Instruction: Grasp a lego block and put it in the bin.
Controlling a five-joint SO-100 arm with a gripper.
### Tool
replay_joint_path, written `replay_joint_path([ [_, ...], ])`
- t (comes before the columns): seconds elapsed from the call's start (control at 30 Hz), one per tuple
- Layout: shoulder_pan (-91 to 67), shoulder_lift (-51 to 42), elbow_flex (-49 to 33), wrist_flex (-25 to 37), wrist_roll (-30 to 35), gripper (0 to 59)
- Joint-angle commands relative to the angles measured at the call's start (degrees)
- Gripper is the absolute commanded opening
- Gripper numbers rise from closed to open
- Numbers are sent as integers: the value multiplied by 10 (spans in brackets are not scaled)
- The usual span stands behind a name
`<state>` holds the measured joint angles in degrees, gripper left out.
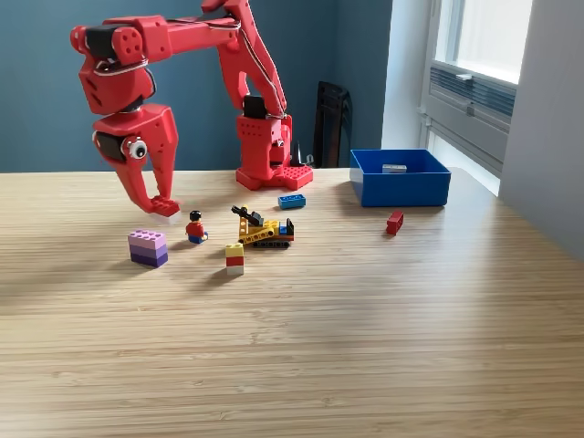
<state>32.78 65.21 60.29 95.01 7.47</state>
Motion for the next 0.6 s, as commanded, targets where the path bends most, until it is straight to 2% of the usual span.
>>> replay_joint_path([
  [0.03, -91, 79, -52, 29, 12, 1],
  [0.4, -403, 284, 96, 29, 70, 1],
  [0.6, -592, 338, 145, 29, 111, 1],
])
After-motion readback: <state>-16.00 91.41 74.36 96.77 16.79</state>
